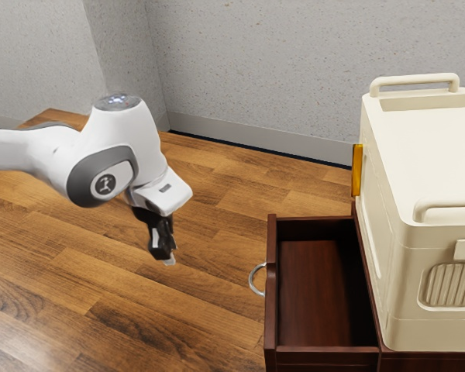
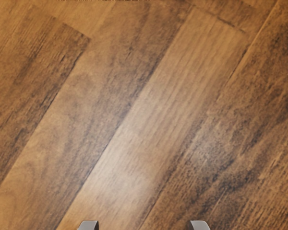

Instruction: Push the drawer handle with one arm to close the drawer

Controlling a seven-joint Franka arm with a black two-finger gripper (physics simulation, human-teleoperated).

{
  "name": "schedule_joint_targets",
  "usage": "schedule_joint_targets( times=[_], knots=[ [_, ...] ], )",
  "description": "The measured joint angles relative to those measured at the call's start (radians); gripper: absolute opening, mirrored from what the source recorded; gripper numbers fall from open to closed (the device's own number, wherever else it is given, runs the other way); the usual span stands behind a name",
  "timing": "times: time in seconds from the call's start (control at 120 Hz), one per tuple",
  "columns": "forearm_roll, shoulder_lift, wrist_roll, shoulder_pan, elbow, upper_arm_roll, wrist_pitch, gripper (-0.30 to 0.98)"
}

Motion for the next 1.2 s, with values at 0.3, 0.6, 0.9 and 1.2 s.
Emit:
schedule_joint_targets(
  times=[0.3,0.6,0.9,1.2],
  knots=[
    [-0.055,0.115,0.119,-0.410,0.051,0.338,0.058,0.14],
    [-0.063,0.114,0.141,-0.446,0.057,0.264,0.054,0.08],
    [-0.065,0.162,0.114,-0.440,0.102,0.246,0.066,0.03],
    [-0.099,0.273,0.098,-0.439,0.198,0.239,0.107,0.01]
  ],
)
